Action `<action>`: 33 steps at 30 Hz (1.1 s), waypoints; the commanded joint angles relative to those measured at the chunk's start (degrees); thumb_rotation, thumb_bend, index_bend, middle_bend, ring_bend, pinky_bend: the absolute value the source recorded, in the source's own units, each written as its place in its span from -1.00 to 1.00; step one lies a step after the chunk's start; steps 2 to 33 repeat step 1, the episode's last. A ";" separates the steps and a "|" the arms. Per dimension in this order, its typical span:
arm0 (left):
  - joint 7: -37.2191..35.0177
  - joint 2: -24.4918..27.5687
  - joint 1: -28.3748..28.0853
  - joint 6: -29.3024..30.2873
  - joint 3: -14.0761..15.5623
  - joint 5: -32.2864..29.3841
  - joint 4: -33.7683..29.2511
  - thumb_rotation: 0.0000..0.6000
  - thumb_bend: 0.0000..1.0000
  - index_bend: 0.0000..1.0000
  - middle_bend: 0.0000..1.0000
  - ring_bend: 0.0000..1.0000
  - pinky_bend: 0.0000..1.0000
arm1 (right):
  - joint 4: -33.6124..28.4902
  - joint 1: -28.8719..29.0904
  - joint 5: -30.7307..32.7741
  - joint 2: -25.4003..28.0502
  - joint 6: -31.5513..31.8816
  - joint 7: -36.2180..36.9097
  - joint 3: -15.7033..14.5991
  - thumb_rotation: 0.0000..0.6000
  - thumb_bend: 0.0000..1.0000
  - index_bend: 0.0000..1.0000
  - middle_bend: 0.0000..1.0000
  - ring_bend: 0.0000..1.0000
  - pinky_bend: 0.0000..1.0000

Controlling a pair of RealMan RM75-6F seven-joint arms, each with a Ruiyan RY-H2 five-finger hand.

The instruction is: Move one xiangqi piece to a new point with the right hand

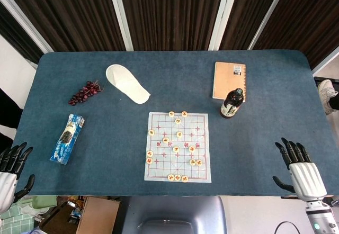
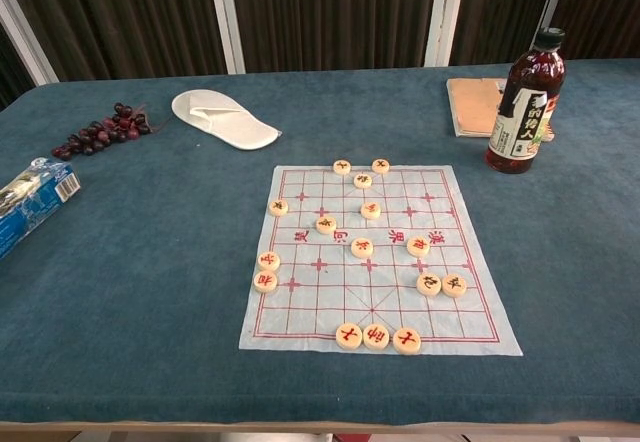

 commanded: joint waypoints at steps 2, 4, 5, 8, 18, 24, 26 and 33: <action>0.30 -0.01 -0.05 0.06 -0.01 -0.04 -0.20 1.00 -0.10 -1.00 -1.00 -1.00 -1.00 | 1.82 -2.03 -3.35 -0.91 2.59 0.92 0.21 1.00 -0.31 -1.00 -1.00 -1.00 -1.00; 0.30 -0.01 -0.05 0.06 -0.01 -0.04 -0.20 1.00 -0.10 -1.00 -1.00 -1.00 -1.00 | 1.82 -2.03 -3.35 -0.91 2.59 0.92 0.21 1.00 -0.31 -1.00 -1.00 -1.00 -1.00; 0.30 -0.01 -0.05 0.06 -0.01 -0.04 -0.20 1.00 -0.10 -1.00 -1.00 -1.00 -1.00 | 1.82 -2.03 -3.35 -0.91 2.59 0.92 0.21 1.00 -0.31 -1.00 -1.00 -1.00 -1.00; 0.30 -0.01 -0.05 0.06 -0.01 -0.04 -0.20 1.00 -0.10 -1.00 -1.00 -1.00 -1.00 | 1.82 -2.03 -3.35 -0.91 2.59 0.92 0.21 1.00 -0.31 -1.00 -1.00 -1.00 -1.00; 0.30 -0.01 -0.05 0.06 -0.01 -0.04 -0.20 1.00 -0.10 -1.00 -1.00 -1.00 -1.00 | 1.82 -2.03 -3.35 -0.91 2.59 0.92 0.21 1.00 -0.31 -1.00 -1.00 -1.00 -1.00; 0.30 -0.01 -0.05 0.06 -0.01 -0.04 -0.20 1.00 -0.10 -1.00 -1.00 -1.00 -1.00 | 1.82 -2.03 -3.35 -0.91 2.59 0.92 0.21 1.00 -0.31 -1.00 -1.00 -1.00 -1.00; 0.30 -0.01 -0.05 0.06 -0.01 -0.04 -0.20 1.00 -0.10 -1.00 -1.00 -1.00 -1.00 | 1.82 -2.03 -3.35 -0.91 2.59 0.92 0.21 1.00 -0.31 -1.00 -1.00 -1.00 -1.00; 0.30 -0.01 -0.05 0.06 -0.01 -0.04 -0.20 1.00 -0.10 -1.00 -1.00 -1.00 -1.00 | 1.82 -2.03 -3.35 -0.91 2.59 0.92 0.21 1.00 -0.31 -1.00 -1.00 -1.00 -1.00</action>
